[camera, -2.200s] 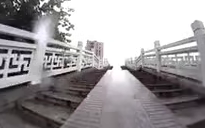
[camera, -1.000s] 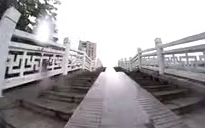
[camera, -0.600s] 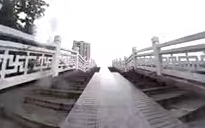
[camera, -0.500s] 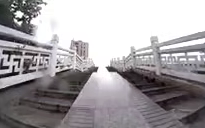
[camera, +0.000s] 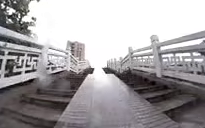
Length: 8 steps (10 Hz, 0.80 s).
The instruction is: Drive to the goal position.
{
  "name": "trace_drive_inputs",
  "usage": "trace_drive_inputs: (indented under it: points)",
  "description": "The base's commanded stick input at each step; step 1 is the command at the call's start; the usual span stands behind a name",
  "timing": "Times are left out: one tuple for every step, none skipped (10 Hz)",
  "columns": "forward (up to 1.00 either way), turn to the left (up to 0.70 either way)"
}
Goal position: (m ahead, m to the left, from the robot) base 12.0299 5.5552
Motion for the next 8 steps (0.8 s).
trace_drive_inputs:
  points:
    - [0.60,0.00]
    - [0.60,0.00]
    - [0.60,0.00]
    - [0.60,0.00]
    - [0.60,0.00]
    - [0.60,0.00]
    - [0.60,0.00]
    - [0.60,0.00]
